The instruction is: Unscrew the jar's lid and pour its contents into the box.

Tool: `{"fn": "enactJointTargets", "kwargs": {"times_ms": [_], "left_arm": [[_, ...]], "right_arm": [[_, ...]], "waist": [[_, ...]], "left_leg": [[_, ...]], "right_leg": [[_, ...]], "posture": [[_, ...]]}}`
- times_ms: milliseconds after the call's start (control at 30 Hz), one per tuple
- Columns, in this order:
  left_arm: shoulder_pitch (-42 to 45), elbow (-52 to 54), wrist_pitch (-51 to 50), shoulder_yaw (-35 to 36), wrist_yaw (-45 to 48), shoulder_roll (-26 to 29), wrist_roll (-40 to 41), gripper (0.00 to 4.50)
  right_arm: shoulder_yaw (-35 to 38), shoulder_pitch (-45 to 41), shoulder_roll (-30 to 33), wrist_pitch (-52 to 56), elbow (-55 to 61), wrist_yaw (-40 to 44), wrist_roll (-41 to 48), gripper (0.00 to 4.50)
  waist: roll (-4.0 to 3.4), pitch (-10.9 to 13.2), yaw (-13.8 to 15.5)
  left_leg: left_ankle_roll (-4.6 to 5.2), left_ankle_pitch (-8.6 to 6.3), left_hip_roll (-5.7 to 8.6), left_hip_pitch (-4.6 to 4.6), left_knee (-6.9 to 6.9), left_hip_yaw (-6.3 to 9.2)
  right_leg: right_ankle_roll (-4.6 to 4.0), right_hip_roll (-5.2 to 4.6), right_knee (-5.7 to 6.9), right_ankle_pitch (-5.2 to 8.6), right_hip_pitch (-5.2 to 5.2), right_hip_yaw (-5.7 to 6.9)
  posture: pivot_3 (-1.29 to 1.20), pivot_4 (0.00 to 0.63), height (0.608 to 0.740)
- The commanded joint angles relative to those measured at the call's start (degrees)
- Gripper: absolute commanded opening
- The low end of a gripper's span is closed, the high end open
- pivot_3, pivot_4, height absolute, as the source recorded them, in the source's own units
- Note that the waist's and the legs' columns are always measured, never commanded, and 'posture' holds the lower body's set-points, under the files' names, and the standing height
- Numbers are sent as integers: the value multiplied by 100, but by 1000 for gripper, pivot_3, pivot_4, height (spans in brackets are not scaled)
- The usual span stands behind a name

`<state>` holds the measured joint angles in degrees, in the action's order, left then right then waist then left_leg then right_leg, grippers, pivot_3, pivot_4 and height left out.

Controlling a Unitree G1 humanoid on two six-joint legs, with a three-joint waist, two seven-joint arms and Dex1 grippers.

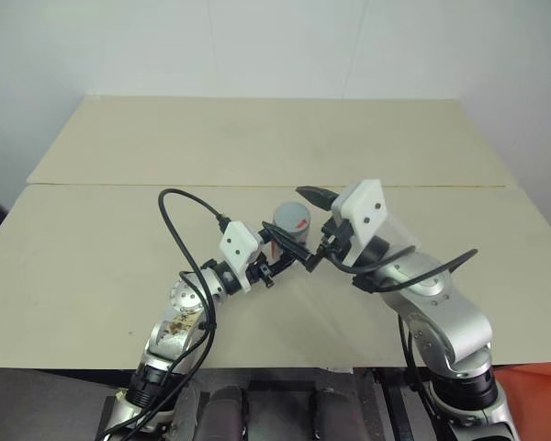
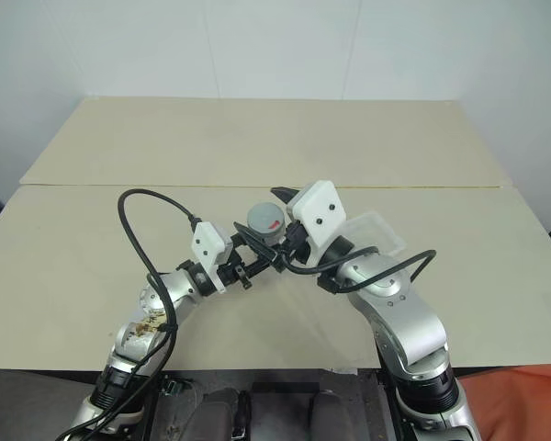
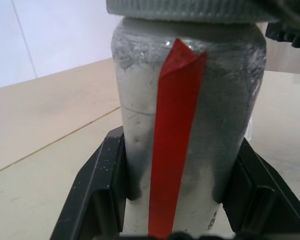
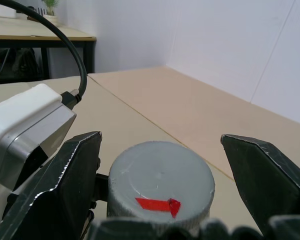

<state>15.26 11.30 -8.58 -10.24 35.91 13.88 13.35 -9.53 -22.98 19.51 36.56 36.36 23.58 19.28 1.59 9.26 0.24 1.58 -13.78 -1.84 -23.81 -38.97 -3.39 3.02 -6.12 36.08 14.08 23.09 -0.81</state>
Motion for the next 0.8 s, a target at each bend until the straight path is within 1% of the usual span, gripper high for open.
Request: {"fn": "enactJointTargets", "kwargs": {"times_ms": [33, 100, 167, 200, 400, 533, 667, 800], "left_arm": [[123, 111, 127, 15, -1, -13, -11, 2138], [140, 104, 109, 13, -3, -21, -3, 2138], [151, 96, 101, 8, 3, -23, 2, 2138], [153, 90, 101, 4, 7, -24, 3, 2138], [144, 64, 113, -10, 38, -10, 3, 2138], [152, 65, 109, -21, 79, 6, 12, 2138], [207, 74, 108, -24, 190, 29, 66, 2138], [265, 44, 146, -28, 289, 37, 80, 2138]], "right_arm": [[1, -26, 17, 16, 107, -6, -11, 4064], [-42, 21, 89, -49, 60, 30, -108, 3586], [-6, 33, 90, -65, 14, 33, -94, 2890], [20, 28, 81, -64, -3, 36, -72, 2804], [43, 2, 90, -109, -45, 29, -99, 2803], [221, -8, 169, -257, -152, 398, 185, 2803], [439, -171, 438, -732, -546, 1423, 681, 2803], [646, -632, 623, -1060, -1339, 2649, 1271, 2803]], "waist": [[0, 0, -3], [0, 0, -5], [0, 0, -9], [0, 0, -11], [0, 0, -18], [0, 0, -18], [0, 0, -18], [0, 0, -24]], "left_leg": [[0, 0, 0, 0, 0, 0], [0, 0, 0, 0, 0, 0], [0, 0, 0, 0, 0, 0], [0, 0, 0, 0, 0, 0], [0, 0, 0, 0, 0, 0], [0, 0, 0, 0, 0, 0], [0, 0, 1, 0, 0, 0], [1, 0, -1, 1, 0, 0]], "right_leg": [[0, 0, 0, 0, 0, 0], [0, 0, 0, 0, 0, 0], [0, 0, 0, 0, 0, 0], [0, 0, 0, 0, 0, 0], [0, 0, -1, 0, 0, 0], [0, 1, 0, 0, 0, 0], [0, 0, -2, 0, -2, 0], [0, 2, -1, 0, -2, 1]], "posture": [[0, 150, 740], [0, 150, 740], [0, 150, 740], [0, 150, 740], [0, 150, 740], [0, 150, 740], [0, 150, 740], [0, 150, 740]]}}
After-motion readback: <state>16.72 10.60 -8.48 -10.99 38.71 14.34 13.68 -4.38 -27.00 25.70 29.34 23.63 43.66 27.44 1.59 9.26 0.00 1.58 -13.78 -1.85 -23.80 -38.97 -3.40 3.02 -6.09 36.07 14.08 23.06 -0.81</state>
